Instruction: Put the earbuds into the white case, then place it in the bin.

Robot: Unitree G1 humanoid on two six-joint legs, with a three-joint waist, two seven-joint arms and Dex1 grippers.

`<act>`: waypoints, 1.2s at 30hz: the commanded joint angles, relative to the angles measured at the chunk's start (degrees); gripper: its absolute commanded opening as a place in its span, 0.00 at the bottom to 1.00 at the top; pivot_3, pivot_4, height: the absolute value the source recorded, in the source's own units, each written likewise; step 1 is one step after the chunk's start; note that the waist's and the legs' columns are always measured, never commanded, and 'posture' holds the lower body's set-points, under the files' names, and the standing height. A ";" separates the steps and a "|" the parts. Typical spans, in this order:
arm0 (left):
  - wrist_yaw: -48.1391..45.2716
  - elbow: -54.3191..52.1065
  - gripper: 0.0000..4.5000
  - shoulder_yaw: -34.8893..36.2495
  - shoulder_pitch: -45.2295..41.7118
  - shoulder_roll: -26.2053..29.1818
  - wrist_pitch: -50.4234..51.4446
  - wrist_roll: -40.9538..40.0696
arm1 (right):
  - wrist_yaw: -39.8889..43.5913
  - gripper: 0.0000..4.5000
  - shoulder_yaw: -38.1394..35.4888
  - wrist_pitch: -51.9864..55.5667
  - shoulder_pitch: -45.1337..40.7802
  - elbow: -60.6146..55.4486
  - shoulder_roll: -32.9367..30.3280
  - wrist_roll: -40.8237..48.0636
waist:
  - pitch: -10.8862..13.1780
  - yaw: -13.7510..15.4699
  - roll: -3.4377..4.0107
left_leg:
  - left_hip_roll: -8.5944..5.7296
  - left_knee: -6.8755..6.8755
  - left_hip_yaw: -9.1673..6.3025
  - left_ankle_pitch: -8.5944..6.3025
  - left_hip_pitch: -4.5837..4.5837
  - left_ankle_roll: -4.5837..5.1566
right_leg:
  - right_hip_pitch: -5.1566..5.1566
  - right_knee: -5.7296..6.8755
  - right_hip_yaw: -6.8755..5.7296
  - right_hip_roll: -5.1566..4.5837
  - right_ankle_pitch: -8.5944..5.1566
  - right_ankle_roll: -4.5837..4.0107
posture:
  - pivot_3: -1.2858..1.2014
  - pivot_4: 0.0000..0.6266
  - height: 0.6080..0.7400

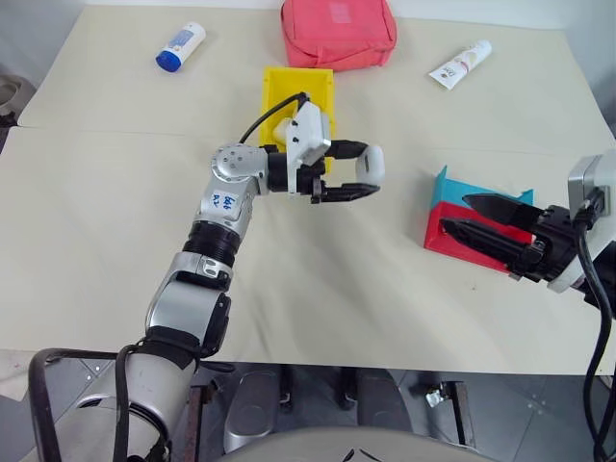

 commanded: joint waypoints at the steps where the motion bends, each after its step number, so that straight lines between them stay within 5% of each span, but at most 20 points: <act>1: 6.58 1.64 0.62 2.37 -3.70 0.32 0.43 -0.14 | 3.08 0.96 -0.65 -3.53 -0.70 0.89 0.50 -4.10 | 0.00 -0.09 0.00 | 0.00 0.00 -0.02 0.02 0.01 -0.02 | 0.00 0.01 0.00 0.00 0.00 0.00 | 0.52 0.24 1.00; 10: 25.30 18.92 0.62 3.23 -11.94 3.29 -1.29 6.27 | 1.43 0.99 2.77 -4.51 -3.61 0.13 2.98 -6.58 | 0.01 -0.21 -0.01 | -0.02 -0.02 -0.02 0.05 0.03 -0.04 | -0.01 0.06 -0.02 0.00 0.00 0.00 | 0.52 0.24 1.00; 15: 30.29 24.34 0.98 3.63 -14.38 3.56 -0.96 7.90 | 0.38 1.00 1.26 -3.52 -1.86 -1.38 2.87 -5.11 | 0.02 -0.04 -0.03 | -0.10 -0.04 -0.03 0.04 0.00 -0.03 | -0.01 0.03 -0.03 -0.05 0.00 0.01 | 0.52 0.24 1.00; 18: 30.61 24.73 0.99 3.85 -14.91 3.54 -1.43 8.08 | 0.84 1.00 0.59 -2.91 -1.06 -1.24 2.00 -4.65 | 0.02 -0.10 -0.03 | -0.11 -0.04 -0.03 0.04 0.00 -0.03 | -0.01 0.03 -0.03 -0.04 0.01 0.01 | 0.52 0.24 1.00; 22: 14.70 12.33 0.99 6.17 -9.81 5.56 -2.90 0.81 | 3.60 1.00 -1.17 -1.27 -0.75 -0.57 -0.17 -2.36 | 0.02 -0.42 -0.02 | -0.08 -0.04 0.00 0.05 0.01 -0.04 | -0.03 0.05 -0.03 -0.02 0.00 0.01 | 0.52 0.24 1.00; 28: 0.23 -17.28 0.99 6.60 6.84 12.36 13.64 -10.75 | 15.50 1.00 -0.51 -1.00 -0.03 5.04 -4.88 -5.33 | -0.01 -0.89 0.02 | 0.00 -0.06 0.02 0.07 0.11 -0.09 | -0.02 0.11 0.05 0.03 0.00 0.01 | 0.52 0.24 1.00; 36: -7.58 -21.25 0.99 8.25 15.53 21.79 15.45 -13.07 | 34.11 1.00 0.19 -7.15 5.60 15.30 -9.76 -18.72 | -0.01 0.19 0.01 | -0.07 0.02 0.00 0.09 0.13 -0.07 | 0.08 0.11 0.08 -0.03 0.01 0.02 | 0.52 0.24 1.00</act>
